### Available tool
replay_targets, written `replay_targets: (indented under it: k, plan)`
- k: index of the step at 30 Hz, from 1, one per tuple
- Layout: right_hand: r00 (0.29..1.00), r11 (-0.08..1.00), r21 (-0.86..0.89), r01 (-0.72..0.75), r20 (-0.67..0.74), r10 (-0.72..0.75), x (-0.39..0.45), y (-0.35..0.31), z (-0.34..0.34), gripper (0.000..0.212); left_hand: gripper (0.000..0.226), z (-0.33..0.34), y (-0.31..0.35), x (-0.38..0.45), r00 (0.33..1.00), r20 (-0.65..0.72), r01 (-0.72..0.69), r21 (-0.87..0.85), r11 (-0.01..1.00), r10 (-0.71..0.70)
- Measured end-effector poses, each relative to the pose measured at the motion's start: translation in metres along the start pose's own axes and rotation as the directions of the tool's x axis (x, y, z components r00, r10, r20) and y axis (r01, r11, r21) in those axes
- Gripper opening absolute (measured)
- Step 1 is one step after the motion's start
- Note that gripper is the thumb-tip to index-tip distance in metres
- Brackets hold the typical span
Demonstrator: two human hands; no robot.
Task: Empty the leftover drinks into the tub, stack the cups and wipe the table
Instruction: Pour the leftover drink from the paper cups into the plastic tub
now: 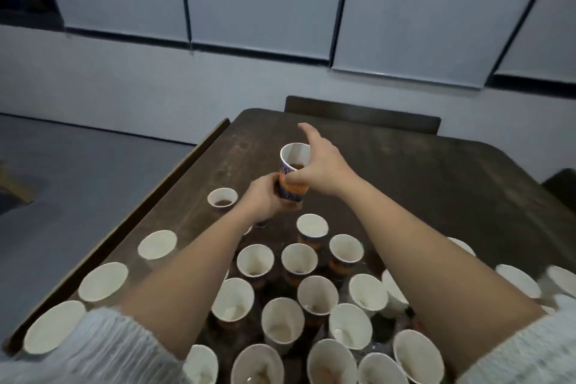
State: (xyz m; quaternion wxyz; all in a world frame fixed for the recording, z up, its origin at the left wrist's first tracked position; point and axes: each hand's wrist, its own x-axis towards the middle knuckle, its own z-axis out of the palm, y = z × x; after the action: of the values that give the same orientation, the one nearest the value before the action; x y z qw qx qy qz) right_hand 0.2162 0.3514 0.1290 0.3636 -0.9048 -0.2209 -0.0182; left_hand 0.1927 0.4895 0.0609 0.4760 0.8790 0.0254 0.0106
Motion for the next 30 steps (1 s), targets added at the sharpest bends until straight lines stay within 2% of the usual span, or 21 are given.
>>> replay_targets:
  k: [5, 9, 14, 19, 23, 27, 30]
  plan:
    - [0.977, 0.996, 0.058, -0.065, -0.199, 0.075, -0.052, 0.054, -0.078, 0.108, 0.047, 0.082, 0.069, 0.001, 0.991, 0.060, -0.112, -0.134, 0.985, 0.121]
    - [0.919, 0.974, 0.187, -0.129, -0.347, 0.188, -0.097, 0.106, -0.144, 0.104, 0.047, 0.159, 0.132, -0.002, 0.967, 0.130, -0.189, -0.206, 0.960, 0.218]
    - [0.823, 0.931, 0.326, -0.165, -0.475, 0.312, -0.155, 0.178, -0.218, 0.090, 0.049, 0.253, 0.205, -0.005, 0.924, 0.224, -0.273, -0.181, 0.945, 0.310]
    - [0.748, 0.872, 0.470, -0.137, -0.528, 0.403, -0.217, 0.246, -0.280, 0.062, 0.042, 0.343, 0.264, -0.020, 0.866, 0.325, -0.341, -0.171, 0.924, 0.379]
    - [0.666, 0.825, 0.545, -0.147, -0.562, 0.490, -0.282, 0.303, -0.334, 0.062, 0.041, 0.430, 0.311, -0.042, 0.801, 0.434, -0.375, -0.172, 0.911, 0.412]
    - [0.621, 0.798, 0.582, -0.159, -0.569, 0.539, -0.338, 0.341, -0.372, 0.055, 0.044, 0.504, 0.347, -0.068, 0.726, 0.502, -0.386, -0.267, 0.883, 0.469]
    - [0.591, 0.798, 0.573, -0.188, -0.583, 0.558, -0.373, 0.372, -0.395, 0.036, 0.045, 0.551, 0.365, -0.085, 0.664, 0.554, -0.390, -0.315, 0.865, 0.502]
